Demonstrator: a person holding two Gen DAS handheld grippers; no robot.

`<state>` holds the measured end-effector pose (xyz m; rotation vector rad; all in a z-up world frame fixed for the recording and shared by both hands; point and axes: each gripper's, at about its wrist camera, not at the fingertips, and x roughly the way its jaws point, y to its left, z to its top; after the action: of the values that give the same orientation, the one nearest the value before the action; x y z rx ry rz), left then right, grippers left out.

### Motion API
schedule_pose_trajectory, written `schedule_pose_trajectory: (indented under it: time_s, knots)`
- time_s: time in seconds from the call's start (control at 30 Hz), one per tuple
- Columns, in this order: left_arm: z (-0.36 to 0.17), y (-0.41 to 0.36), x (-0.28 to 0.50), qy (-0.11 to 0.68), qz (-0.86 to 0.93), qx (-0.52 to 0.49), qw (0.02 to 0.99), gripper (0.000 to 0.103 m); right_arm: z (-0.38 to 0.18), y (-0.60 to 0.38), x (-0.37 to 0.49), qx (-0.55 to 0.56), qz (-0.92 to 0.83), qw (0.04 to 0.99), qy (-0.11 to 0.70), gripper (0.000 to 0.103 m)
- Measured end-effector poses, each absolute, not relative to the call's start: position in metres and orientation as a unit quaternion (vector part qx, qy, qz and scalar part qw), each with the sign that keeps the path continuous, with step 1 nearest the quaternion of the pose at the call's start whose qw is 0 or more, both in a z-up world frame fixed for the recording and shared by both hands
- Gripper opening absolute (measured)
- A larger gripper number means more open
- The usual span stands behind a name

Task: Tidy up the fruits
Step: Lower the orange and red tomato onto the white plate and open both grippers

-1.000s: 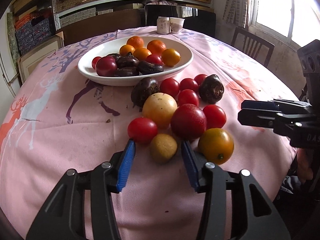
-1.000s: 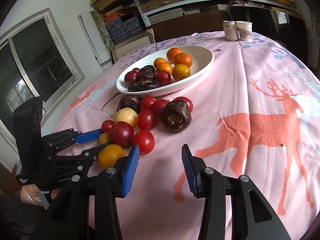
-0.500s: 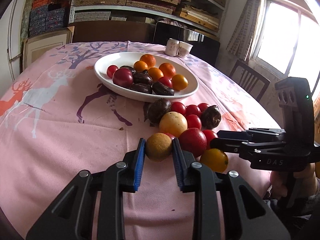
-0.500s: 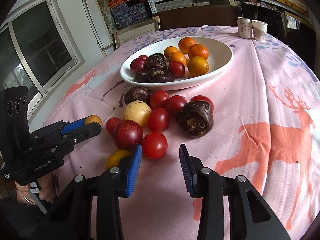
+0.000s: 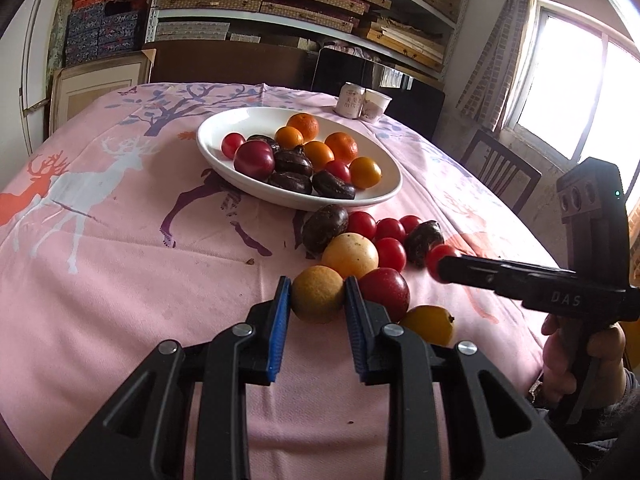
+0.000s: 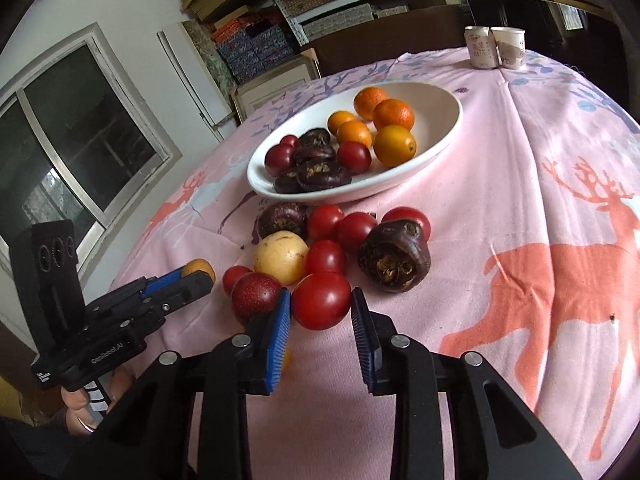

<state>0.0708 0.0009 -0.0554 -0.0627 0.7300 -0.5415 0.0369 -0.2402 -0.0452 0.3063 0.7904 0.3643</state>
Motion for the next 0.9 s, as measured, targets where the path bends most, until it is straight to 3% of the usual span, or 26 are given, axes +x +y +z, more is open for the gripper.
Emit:
schedule_pose_trajectory:
  time_s: [0.3, 0.53, 0.57, 0.6, 0.67, 0.9]
  knots:
    - [0.005, -0.023, 0.133, 0.321, -0.263, -0.011, 0.91, 0.026, 0.017, -0.272, 0.094, 0.131, 0.137, 0.923, 0.334, 0.031]
    - [0.003, -0.054, 0.212, 0.352, -0.242, 0.004, 0.904, 0.026, -0.002, -0.281, 0.174, 0.135, 0.093, 0.917, 0.363, 0.031]
    - [0.0, -0.056, 0.22, 0.357, -0.24, 0.004, 0.903, 0.037, -0.005, -0.281, 0.18, 0.138, 0.092, 0.916, 0.364, 0.032]
    - [-0.003, -0.056, 0.227, 0.36, -0.231, 0.001, 0.904, 0.054, -0.007, -0.281, 0.185, 0.143, 0.092, 0.916, 0.363, 0.032]
    - [-0.004, -0.052, 0.232, 0.354, -0.216, -0.012, 0.91, 0.066, -0.007, -0.281, 0.187, 0.15, 0.092, 0.918, 0.355, 0.038]
    - [0.0, -0.029, 0.19, 0.345, -0.222, -0.006, 0.912, 0.067, -0.005, -0.275, 0.139, 0.136, 0.104, 0.924, 0.342, 0.04]
